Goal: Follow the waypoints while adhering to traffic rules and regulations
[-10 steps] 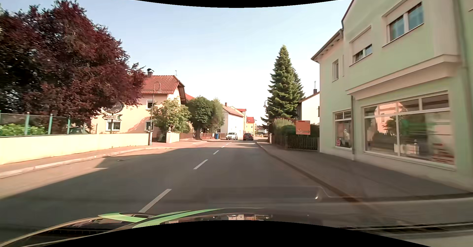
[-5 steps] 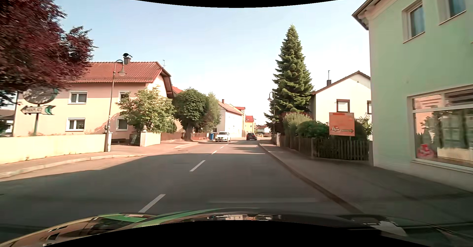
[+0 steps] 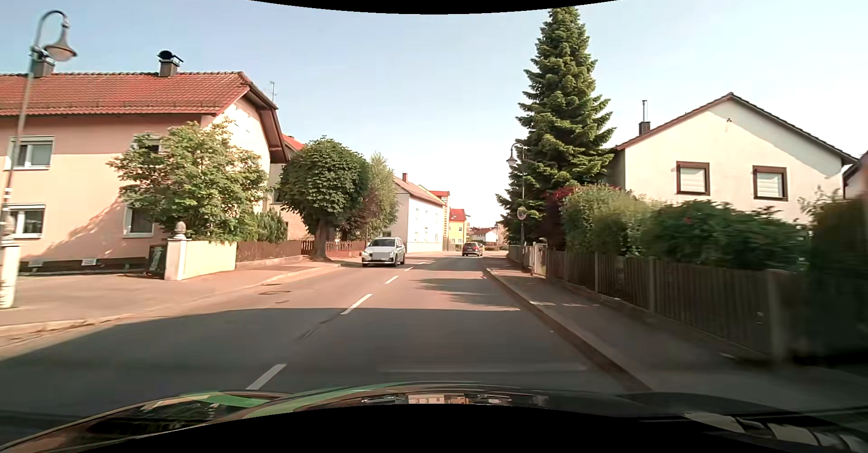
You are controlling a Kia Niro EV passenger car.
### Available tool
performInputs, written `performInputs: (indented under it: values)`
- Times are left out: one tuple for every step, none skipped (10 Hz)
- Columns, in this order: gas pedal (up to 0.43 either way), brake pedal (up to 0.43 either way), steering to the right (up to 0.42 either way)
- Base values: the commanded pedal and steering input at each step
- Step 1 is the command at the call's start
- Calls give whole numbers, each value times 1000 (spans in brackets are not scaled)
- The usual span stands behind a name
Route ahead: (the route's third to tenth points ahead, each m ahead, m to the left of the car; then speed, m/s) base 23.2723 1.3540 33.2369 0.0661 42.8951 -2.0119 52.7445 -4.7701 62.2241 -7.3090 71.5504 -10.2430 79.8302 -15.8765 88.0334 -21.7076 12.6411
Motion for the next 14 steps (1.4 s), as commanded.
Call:
performInputs:
  values:
    - [0, 0, 6]
    - [0, 0, 10]
    - [0, 0, 12]
    - [0, 0, 12]
    - [0, 0, 11]
    - [0, 0, 14]
    - [0, 0, 18]
    - [0, 0, 20]
    - [0, 0, 20]
    - [0, 0, 20]
    - [0, 0, 20]
    - [8, 0, 20]
    - [20, 0, 20]
    - [20, 0, 20]
